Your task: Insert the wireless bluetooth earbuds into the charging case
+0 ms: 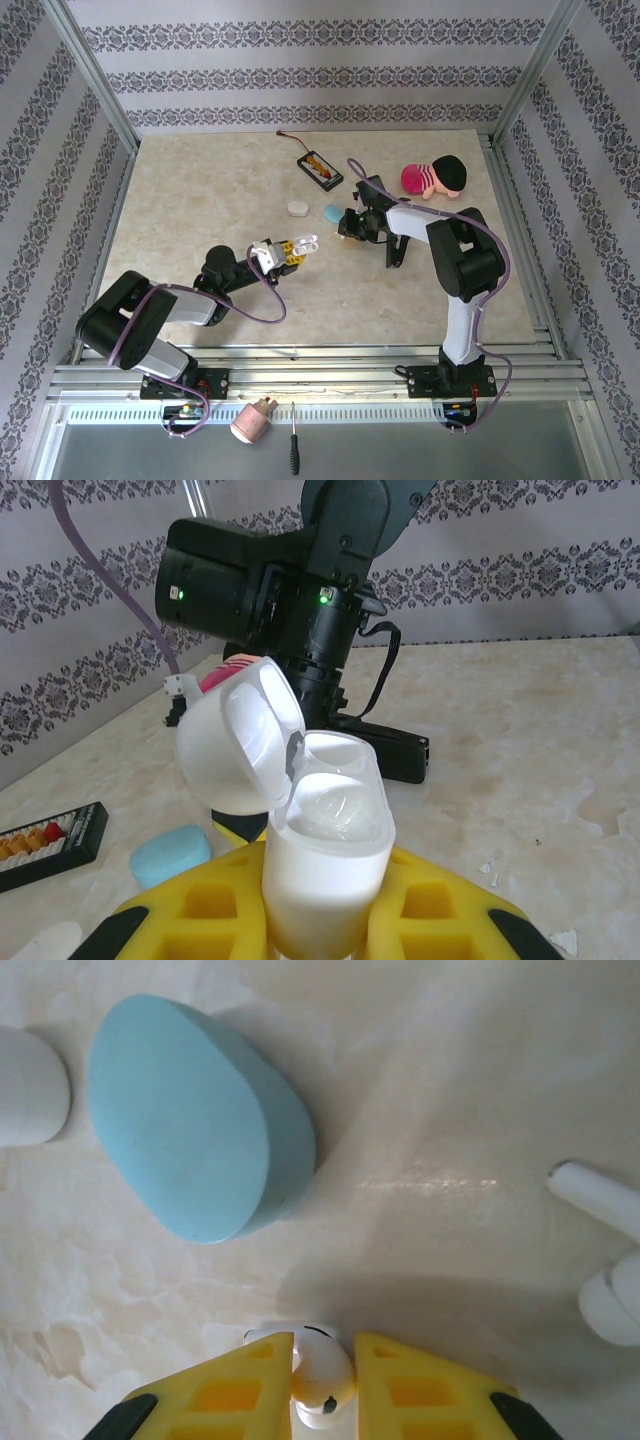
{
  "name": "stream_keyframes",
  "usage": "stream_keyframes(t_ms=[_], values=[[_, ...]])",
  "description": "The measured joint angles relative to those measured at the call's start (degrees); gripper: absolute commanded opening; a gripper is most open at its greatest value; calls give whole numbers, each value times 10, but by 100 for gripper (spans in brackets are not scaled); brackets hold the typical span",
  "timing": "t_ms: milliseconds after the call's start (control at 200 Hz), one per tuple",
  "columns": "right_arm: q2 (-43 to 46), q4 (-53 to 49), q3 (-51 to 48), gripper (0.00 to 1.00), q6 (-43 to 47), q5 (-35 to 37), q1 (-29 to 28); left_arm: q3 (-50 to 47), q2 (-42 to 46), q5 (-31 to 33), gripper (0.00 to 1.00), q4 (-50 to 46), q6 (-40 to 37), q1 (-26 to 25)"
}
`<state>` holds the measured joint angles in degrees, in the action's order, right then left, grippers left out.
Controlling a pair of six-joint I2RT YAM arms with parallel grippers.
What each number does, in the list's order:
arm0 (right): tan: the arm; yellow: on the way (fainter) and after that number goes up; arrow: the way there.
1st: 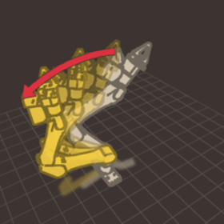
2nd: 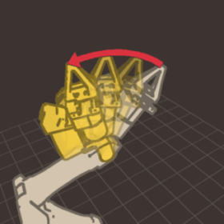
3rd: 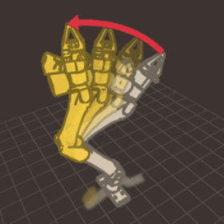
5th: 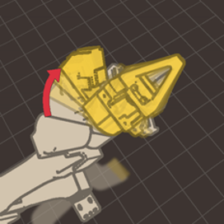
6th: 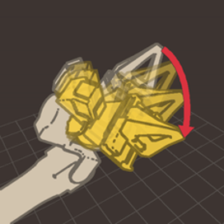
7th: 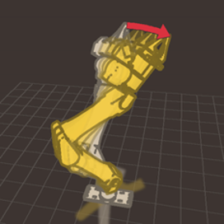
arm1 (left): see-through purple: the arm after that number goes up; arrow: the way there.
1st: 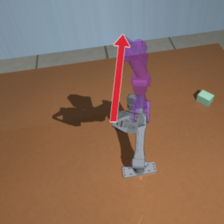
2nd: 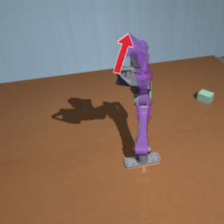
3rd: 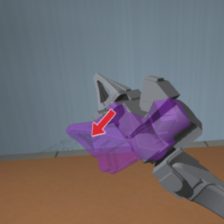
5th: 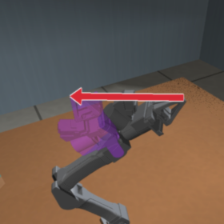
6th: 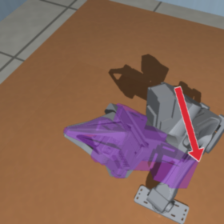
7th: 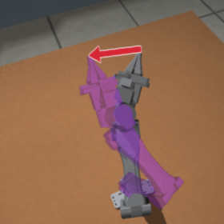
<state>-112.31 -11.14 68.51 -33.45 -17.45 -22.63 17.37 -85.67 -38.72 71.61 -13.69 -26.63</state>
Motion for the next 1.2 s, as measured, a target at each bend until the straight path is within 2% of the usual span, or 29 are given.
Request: stream_keyframes(t_ms=[410,710,964,1199], values=[[208,-57,-52,18,172,47,-17,23,-14,8,0,-51,21,0],[339,-87,-64,18,337,104,-115,59,-21,15,0,-122,45,1],[369,-90,-64,18,437,133,-183,84,-21,17,0,-174,72,1],[360,-78,-64,17,494,151,-217,107,-18,-2,0,-223,101,1]])
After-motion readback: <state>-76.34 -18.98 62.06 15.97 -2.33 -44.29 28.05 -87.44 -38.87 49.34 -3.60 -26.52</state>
